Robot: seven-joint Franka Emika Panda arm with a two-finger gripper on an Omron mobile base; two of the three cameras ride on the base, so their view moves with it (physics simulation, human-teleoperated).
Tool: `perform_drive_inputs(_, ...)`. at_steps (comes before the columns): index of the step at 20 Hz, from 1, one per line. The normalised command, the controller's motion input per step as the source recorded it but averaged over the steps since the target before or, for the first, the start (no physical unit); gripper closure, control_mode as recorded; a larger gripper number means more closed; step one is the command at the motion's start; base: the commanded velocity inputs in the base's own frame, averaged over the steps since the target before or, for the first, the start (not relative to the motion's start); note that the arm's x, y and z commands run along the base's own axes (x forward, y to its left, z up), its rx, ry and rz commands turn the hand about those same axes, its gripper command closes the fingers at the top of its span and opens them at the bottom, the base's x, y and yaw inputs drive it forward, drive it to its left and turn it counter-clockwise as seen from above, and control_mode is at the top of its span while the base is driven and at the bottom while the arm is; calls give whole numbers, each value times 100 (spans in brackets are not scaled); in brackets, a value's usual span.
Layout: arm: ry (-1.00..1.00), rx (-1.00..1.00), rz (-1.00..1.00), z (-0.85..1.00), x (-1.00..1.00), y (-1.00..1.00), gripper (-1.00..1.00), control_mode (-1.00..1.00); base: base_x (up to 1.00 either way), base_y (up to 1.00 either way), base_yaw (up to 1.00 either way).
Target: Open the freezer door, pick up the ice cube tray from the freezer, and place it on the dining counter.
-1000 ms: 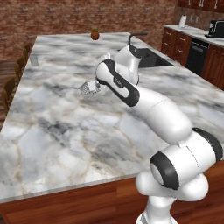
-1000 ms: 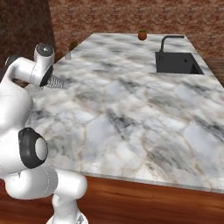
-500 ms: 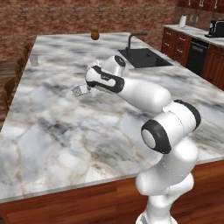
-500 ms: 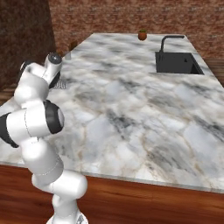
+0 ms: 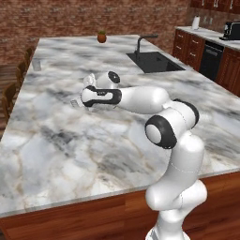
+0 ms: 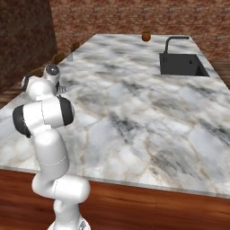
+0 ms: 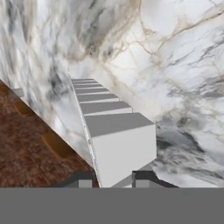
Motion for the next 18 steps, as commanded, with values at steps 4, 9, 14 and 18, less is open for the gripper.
perform_drive_inputs(4,5,0,0,-1,-2,12,100,-100,0,0,0)
perform_drive_inputs(9,0,0,0,-53,2,12,100,-100,0,0,0)
perform_drive_inputs(14,0,0,0,-62,0,12,100,-100,0,0,0)
perform_drive_inputs(18,-2,0,0,-56,2,13,100,-100,0,0,0)
